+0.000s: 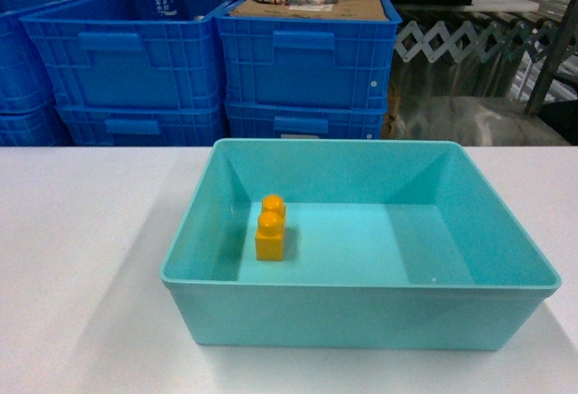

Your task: Pick red block from blue box to shelf

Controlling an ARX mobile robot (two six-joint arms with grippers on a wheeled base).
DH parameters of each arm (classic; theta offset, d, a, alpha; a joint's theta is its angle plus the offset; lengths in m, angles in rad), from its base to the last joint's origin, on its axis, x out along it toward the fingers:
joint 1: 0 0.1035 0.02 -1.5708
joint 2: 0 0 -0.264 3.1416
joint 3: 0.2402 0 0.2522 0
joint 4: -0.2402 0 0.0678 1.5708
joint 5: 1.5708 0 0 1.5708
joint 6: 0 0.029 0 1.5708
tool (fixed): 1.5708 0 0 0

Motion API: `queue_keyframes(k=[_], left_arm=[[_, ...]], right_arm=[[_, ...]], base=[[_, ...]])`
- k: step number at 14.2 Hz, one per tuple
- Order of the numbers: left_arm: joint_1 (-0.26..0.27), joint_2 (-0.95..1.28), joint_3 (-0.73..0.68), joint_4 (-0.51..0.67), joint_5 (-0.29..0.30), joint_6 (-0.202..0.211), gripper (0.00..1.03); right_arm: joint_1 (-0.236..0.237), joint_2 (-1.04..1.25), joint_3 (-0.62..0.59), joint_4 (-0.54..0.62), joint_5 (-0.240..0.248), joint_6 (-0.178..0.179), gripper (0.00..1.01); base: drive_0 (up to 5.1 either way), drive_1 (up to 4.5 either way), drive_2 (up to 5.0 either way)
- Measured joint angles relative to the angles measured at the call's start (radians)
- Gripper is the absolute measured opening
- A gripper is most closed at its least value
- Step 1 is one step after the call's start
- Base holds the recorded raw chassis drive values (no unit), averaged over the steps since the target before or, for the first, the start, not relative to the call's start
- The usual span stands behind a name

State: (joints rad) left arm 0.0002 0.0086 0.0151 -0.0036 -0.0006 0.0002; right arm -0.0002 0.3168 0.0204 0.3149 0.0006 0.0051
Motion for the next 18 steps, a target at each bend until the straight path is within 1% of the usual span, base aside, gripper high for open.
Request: queue_keyframes(k=[7,8,9,10,11,18], left_arm=[[0.000,0.000,0.000,0.000,0.000,0.000,0.98],[0.000,0.000,0.000,0.000,0.000,0.000,0.98],[0.000,0.000,0.000,0.000,-0.001,0.000,0.98],[0.000,0.000,0.000,0.000,0.000,0.000,0.98],[0.000,0.000,0.000,0.000,0.000,0.000,0.98],[0.002,0.000,0.000,0.000,-0.001,0.000,0.98]], right_arm=[[0.000,-0.132,-0.009,-0.129,0.000,0.000,0.29],[0.000,-0.158,-0.008,-0.164,0.000,0.000,0.28],[0.000,-0.278,-0.008,-0.325,-0.001,0.000,0.28],[0.000,-0.312,-0.005,-0.298,-0.002,0.000,0.28],[0.000,-0.312,-0.008,-0.323,-0.001,0.000,0.28],[0.000,-0.312,-0.008,-0.319,-0.001,0.000,0.28]], base=[[0.0,0.00,0.0],[0.0,0.00,0.0],[0.0,0.00,0.0],[0.0,0.00,0.0],[0.0,0.00,0.0],[0.0,0.00,0.0]])
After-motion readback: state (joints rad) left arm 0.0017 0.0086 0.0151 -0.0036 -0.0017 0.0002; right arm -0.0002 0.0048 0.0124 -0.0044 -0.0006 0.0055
